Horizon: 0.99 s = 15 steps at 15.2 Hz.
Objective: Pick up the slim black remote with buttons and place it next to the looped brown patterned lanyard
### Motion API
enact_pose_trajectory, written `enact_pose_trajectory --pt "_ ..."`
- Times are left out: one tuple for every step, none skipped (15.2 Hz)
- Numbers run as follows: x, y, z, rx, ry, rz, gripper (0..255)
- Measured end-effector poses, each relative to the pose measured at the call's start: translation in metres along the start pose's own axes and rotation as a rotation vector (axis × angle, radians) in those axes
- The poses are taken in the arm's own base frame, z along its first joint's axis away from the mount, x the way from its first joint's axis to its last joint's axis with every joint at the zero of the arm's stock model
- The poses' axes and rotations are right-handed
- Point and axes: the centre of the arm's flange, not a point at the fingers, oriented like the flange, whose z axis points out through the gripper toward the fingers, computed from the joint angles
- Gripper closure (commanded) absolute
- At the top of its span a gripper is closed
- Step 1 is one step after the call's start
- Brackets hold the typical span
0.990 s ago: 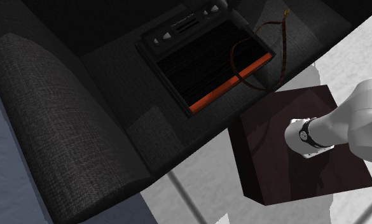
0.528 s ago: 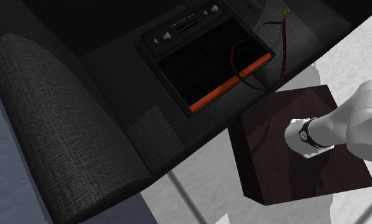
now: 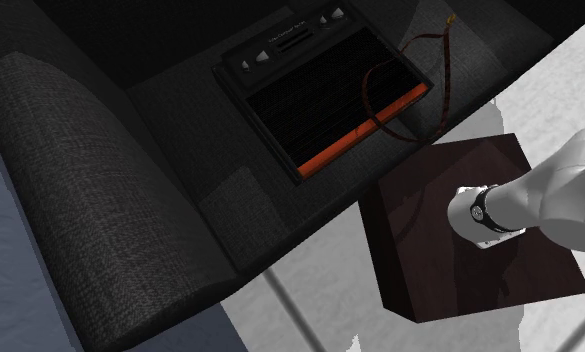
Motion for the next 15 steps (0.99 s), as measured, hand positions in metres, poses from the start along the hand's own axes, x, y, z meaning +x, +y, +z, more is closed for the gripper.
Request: enact_pose_trajectory --pt "0.004 0.012 0.0 0.0 0.0 0.0 255" --pt "0.008 0.026 0.0 0.0 0.0 0.0 255" --pt "0.008 0.039 -0.001 0.0 -0.001 0.0 255" --pt "0.013 0.053 -0.001 0.0 0.0 0.001 255" --pt "0.019 0.067 -0.002 -0.001 0.0 0.0 255" --pt "0.022 0.076 -0.003 -0.001 0.0 0.0 255" --pt "0.026 0.09 -0.003 -0.001 0.0 0.0 255" --pt "0.031 0.103 -0.006 -0.001 0.0 0.0 255" --pt "0.034 0.117 -0.009 -0.001 0.0 0.0 255" --pt "0.035 0.124 -0.005 -0.001 0.0 0.0 255" --pt "0.036 0.128 -0.001 0.0 0.0 -0.001 255" --pt "0.038 0.131 0.003 0.0 -0.001 -0.002 255" --pt "0.038 0.133 0.008 0.0 -0.001 -0.002 255" --pt "0.038 0.133 0.013 0.0 -0.001 -0.002 255" --pt "0.038 0.133 0.019 0.0 -0.001 -0.002 255"
